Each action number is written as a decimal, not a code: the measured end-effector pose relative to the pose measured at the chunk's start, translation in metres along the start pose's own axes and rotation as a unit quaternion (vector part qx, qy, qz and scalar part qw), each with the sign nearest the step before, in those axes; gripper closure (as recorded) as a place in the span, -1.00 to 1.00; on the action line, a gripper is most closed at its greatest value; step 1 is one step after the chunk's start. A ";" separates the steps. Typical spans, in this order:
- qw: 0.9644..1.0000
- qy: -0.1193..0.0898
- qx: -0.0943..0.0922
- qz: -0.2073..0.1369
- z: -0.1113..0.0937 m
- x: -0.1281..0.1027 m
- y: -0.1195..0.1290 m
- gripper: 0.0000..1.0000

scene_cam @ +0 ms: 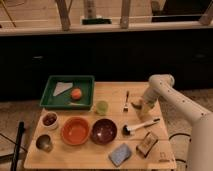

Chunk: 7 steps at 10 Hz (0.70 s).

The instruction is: Place pepper in purple bowl

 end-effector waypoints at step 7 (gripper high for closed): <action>1.000 -0.002 0.003 -0.023 -0.017 -0.003 0.001 1.00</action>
